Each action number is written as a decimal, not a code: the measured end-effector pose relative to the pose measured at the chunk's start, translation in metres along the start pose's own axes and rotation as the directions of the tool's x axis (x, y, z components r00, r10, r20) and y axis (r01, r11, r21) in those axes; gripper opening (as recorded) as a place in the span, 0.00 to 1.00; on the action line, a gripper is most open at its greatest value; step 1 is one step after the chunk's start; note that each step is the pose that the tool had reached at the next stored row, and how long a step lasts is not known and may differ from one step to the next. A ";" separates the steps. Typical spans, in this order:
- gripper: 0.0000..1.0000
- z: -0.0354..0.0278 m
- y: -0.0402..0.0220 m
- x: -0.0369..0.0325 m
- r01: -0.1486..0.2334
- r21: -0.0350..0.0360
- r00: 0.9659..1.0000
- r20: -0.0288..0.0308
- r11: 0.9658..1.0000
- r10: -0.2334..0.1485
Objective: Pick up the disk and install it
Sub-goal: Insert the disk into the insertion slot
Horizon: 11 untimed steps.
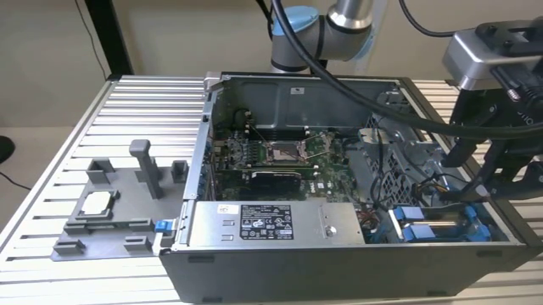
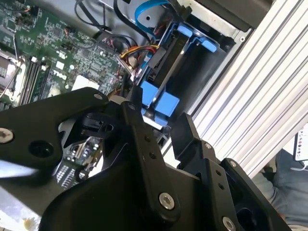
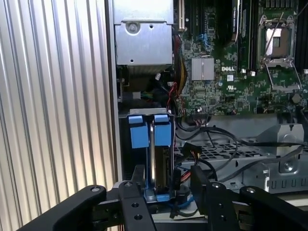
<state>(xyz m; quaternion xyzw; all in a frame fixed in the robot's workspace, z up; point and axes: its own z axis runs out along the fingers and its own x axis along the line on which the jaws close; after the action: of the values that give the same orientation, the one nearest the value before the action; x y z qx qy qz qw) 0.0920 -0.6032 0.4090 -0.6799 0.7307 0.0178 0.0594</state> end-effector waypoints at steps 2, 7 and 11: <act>1.00 0.0012 0.0001 0.0001 0.001 0.012 1.000 0.001 1.000 -0.001; 1.00 0.0090 0.0005 0.0010 0.002 0.018 1.000 0.003 1.000 -0.002; 1.00 0.0161 0.0001 0.0008 0.001 0.018 1.000 0.009 1.000 -0.001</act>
<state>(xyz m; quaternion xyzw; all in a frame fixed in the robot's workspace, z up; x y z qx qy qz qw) 0.0929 -0.6023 0.3929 -0.6795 0.7303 0.0143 0.0685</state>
